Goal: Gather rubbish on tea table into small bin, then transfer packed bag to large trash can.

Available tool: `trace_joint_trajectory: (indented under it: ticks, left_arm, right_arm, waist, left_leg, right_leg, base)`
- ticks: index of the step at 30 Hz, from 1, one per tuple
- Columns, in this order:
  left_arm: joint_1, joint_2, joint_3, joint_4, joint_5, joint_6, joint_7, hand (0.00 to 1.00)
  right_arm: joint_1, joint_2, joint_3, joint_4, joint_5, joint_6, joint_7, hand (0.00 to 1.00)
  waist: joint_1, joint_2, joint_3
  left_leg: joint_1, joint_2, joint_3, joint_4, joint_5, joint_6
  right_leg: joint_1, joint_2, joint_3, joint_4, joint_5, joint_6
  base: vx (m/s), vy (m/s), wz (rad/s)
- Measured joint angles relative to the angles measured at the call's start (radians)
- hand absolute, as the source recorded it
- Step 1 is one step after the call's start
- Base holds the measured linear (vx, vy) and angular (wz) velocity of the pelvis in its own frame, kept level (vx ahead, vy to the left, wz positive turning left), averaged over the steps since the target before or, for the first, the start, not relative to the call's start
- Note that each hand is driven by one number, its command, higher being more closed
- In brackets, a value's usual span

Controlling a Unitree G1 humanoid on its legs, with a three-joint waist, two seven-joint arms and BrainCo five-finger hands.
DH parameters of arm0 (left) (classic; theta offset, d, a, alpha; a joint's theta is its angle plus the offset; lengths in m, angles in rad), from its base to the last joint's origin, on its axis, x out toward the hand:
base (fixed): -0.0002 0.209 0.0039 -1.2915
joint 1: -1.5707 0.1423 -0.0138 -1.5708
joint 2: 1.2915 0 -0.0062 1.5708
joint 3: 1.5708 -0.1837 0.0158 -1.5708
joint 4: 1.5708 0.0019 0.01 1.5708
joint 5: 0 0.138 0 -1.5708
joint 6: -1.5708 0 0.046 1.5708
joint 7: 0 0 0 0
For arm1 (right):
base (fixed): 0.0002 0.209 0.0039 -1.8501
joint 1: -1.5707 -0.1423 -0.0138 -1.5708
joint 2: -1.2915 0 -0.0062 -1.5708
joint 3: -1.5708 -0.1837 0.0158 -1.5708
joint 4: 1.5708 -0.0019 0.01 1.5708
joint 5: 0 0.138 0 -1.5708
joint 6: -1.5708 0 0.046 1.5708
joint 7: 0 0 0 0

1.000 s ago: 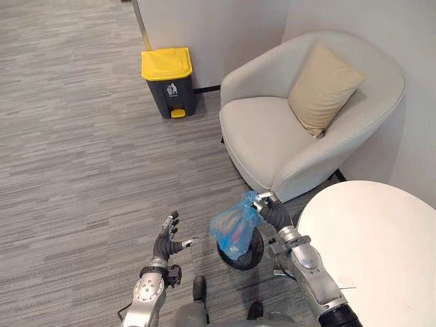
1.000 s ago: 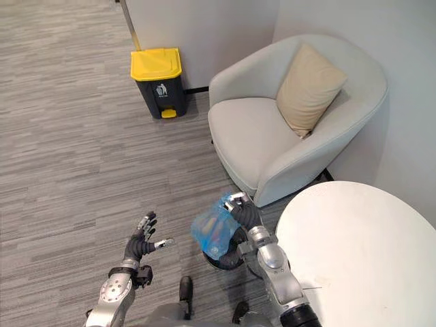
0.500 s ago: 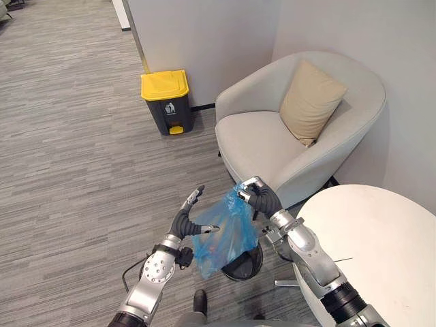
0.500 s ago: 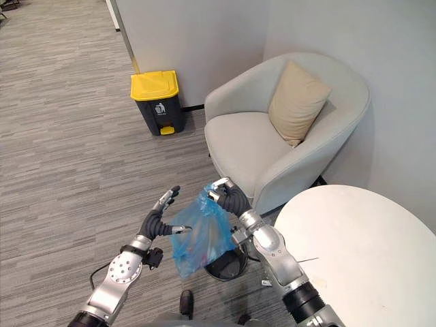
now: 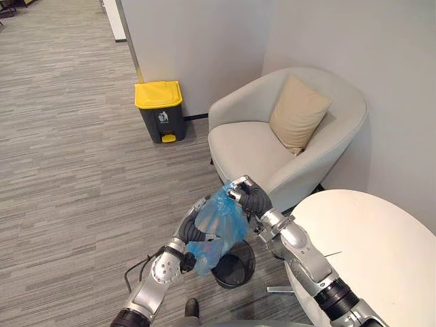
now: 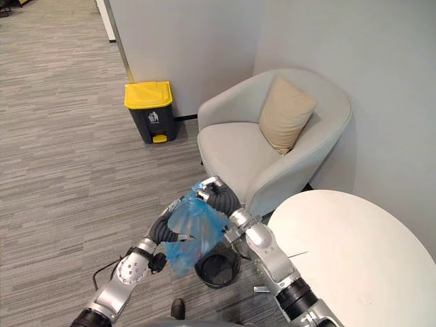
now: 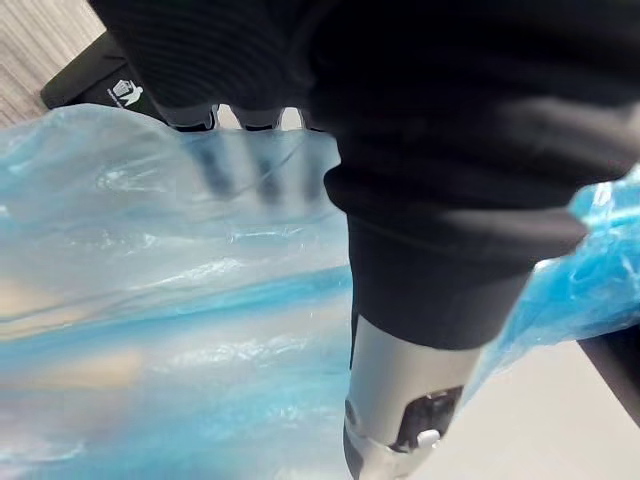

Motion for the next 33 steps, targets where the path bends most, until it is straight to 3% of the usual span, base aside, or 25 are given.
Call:
trace_joint_trajectory:
  ticks: [9, 23, 24, 33]
  left_arm:
    - [-0.045, -0.04, -0.028, 0.102, 0.03, 0.02, 0.027, 0.0]
    - [-0.084, -0.106, -0.051, 0.155, 0.091, 0.06, 0.111, 0.0]
    - [-0.095, -0.116, -0.053, 0.158, 0.097, 0.063, 0.126, 1.0]
    - [-0.179, -0.129, -0.083, 0.195, 0.095, 0.072, 0.175, 1.0]
  right_arm:
    - [-0.06, 0.025, 0.082, -0.072, 0.083, 0.005, 0.014, 1.0]
    - [-0.091, 0.072, 0.207, -0.075, 0.109, 0.016, 0.006, 1.0]
    - [-0.104, 0.075, 0.23, -0.074, 0.115, 0.025, 0.004, 1.0]
    - [-0.17, 0.09, 0.273, -0.06, 0.154, 0.027, -0.028, 1.0]
  waist:
    - [-0.001, -0.003, -0.002]
    - [0.002, -0.009, -0.006]
    - [0.002, -0.01, -0.007]
    - [0.002, -0.011, -0.007]
  left_leg:
    - [0.0, 0.006, 0.003, 0.001, 0.0, 0.0]
    - [0.006, 0.007, 0.002, 0.0, -0.004, -0.005]
    - [0.006, 0.007, 0.002, 0.0, -0.003, -0.005]
    - [0.003, 0.009, -0.01, 0.004, -0.001, -0.005]
  right_leg:
    - [0.008, 0.01, 0.005, -0.023, 0.014, -0.003]
    - [0.018, 0.012, 0.005, -0.035, 0.019, -0.002]
    - [0.018, 0.012, 0.005, -0.036, 0.02, -0.002]
    - [0.024, 0.017, -0.006, -0.05, 0.021, -0.004]
  base:
    - [0.0, -0.006, -0.02]
    - [0.0, 0.0, 0.0]
    - [0.0, 0.0, 0.0]
    - [0.0, -0.002, 0.03]
